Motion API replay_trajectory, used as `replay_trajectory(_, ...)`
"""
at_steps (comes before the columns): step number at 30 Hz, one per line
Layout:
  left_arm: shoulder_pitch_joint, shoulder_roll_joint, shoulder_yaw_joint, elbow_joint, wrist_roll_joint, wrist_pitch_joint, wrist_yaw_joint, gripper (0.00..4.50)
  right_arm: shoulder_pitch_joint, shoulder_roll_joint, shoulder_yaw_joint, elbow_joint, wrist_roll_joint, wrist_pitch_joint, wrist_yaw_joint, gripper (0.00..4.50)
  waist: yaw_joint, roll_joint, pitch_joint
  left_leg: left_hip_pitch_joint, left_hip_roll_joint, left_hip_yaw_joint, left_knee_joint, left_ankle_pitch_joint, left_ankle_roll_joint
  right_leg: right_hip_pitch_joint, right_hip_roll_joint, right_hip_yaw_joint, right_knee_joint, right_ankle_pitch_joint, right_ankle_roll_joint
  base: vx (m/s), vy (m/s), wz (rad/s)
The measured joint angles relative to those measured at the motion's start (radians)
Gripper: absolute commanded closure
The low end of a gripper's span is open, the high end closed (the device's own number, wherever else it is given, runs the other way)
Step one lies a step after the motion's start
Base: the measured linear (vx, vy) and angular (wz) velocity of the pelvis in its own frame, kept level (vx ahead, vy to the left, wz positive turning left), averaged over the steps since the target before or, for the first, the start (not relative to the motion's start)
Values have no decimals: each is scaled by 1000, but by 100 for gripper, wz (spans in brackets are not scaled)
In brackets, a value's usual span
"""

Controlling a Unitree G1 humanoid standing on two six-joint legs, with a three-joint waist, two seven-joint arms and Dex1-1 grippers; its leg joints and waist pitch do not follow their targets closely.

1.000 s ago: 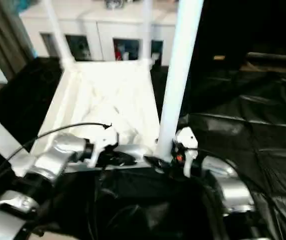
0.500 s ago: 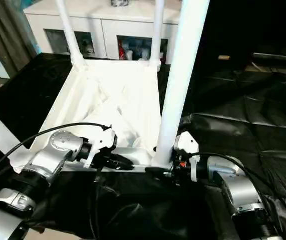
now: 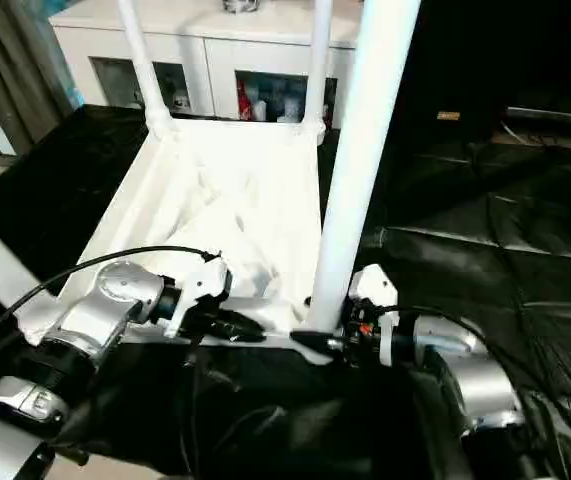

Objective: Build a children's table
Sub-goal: Rotate leg to tighten

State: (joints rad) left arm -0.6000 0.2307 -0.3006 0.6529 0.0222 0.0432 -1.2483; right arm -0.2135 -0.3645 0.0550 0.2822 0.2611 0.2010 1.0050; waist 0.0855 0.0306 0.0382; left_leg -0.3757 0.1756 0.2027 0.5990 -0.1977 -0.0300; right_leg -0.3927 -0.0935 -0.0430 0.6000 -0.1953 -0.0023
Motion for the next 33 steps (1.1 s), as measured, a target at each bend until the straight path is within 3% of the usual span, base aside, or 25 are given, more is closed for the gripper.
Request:
replay_trajectory(3,-2,-46,11,17,25,34,107,450,3,82,-45,19,-29,-5,-170,177,-12,-3,1,12,0,0,-4,0,0,11,0,-1,-7,-5,9,0,0,0)
replay_trajectory(10,0,-107,23,14,54,106,252,450,-12,233,-89,44,-98,-18,-483,178,-50,-1,-1,19,-4,-4,-12,0,0,14,-1,-3,-32,-8,13,0,0,0)
replay_trajectory(13,7,-122,27,2,63,120,280,450,-16,248,-91,56,-107,-39,-530,178,-56,3,-1,19,-6,-6,-14,0,0,17,-1,-4,-44,-8,13,0,0,0)
replay_trajectory(14,8,-123,27,-1,64,121,281,450,-16,249,-91,56,-107,-39,-532,122,-57,3,-1,19,-7,-6,-14,0,0,17,-1,-3,-45,-8,13,0,0,0)
replay_trajectory(20,15,-99,26,-15,63,78,227,450,-9,221,-85,30,-106,-35,-442,65,-56,1,1,14,-9,-5,-14,0,0,15,-1,1,-45,-7,12,0,0,0)
replay_trajectory(22,14,-89,26,-23,60,64,200,450,5,187,-75,3,-94,-30,-380,65,-54,1,1,9,-9,-3,-13,0,1,10,-1,3,-42,5,1,54,-8,-1)
replay_trajectory(24,14,-83,26,-24,50,62,172,405,13,148,-65,-11,-76,-25,-318,61,-50,1,1,10,-8,-1,-13,0,1,10,-1,5,-38,21,-5,0,0,0)
replay_trajectory(25,14,-80,26,-24,45,62,159,405,15,124,-59,-19,-66,-18,-287,61,-48,1,1,10,-8,-1,-14,0,1,9,-1,4,-37,22,-4,0,0,0)
replay_trajectory(28,-2,-88,7,-18,31,51,138,375,19,69,-3,-56,-37,-6,-153,61,-44,0,1,9,-2,-1,-17,0,0,7,1,-2,-32,22,-1,55,-43,4)
replay_trajectory(33,-28,-102,-11,1,36,36,134,357,16,6,-3,-76,-24,0,-64,61,-31,5,0,2,-1,-2,-15,3,5,-5,1,-2,-21,14,9,37,-17,-1)
